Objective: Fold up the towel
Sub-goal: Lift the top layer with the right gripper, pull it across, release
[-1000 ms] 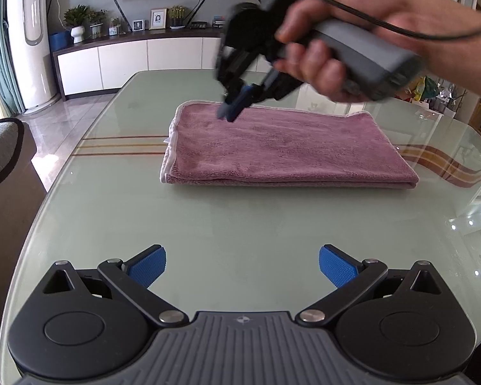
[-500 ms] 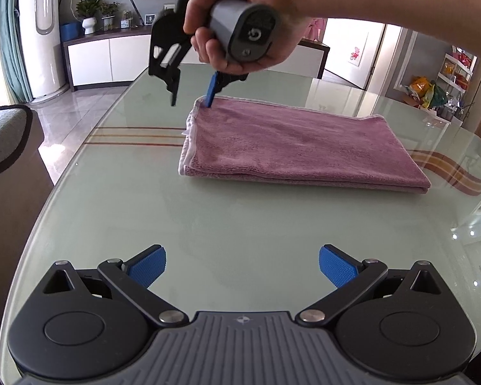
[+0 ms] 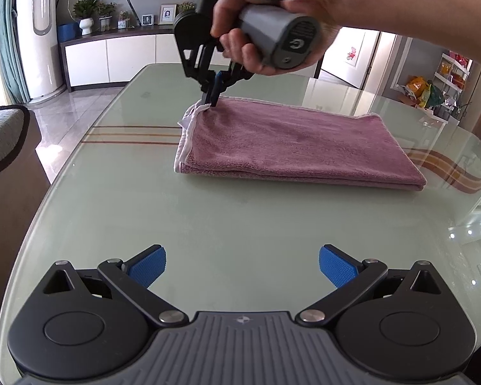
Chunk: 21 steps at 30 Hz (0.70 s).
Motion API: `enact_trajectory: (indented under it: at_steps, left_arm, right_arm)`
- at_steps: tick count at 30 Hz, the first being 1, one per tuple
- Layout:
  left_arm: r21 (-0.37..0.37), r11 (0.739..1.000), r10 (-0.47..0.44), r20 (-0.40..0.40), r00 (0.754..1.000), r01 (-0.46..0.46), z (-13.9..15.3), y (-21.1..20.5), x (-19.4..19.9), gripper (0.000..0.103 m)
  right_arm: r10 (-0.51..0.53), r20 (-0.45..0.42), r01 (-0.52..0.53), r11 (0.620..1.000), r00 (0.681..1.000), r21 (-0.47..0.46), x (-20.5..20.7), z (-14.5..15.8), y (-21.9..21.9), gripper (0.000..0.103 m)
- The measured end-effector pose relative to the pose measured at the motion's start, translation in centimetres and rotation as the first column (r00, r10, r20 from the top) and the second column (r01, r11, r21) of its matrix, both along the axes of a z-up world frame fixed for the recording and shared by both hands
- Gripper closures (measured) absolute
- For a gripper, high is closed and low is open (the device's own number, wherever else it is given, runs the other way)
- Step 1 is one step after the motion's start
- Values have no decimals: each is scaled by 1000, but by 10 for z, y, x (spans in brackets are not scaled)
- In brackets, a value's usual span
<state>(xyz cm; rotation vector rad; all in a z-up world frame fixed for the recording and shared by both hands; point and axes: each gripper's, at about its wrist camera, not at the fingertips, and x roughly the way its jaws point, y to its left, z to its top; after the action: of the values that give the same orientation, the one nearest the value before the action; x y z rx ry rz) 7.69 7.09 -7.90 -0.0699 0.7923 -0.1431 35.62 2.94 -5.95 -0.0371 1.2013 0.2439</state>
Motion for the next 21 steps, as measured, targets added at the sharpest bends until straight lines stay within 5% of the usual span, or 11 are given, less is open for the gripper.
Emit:
enact_trajectory:
  at_steps: [9, 15, 21]
  left_arm:
    - [14, 1000, -7, 5, 1000, 7, 6, -4, -3, 1]
    - [40, 999, -34, 15, 999, 33, 16, -20, -7, 1]
    - [68, 995, -71, 31, 997, 69, 30, -42, -15, 1]
  right_arm:
    - [-16, 39, 5, 965, 999, 264, -18, 48, -55, 100]
    - [-52, 161, -13, 925, 986, 379, -45, 123, -125, 100]
    - [-144, 345, -37, 883, 928, 468, -77, 217, -209, 100]
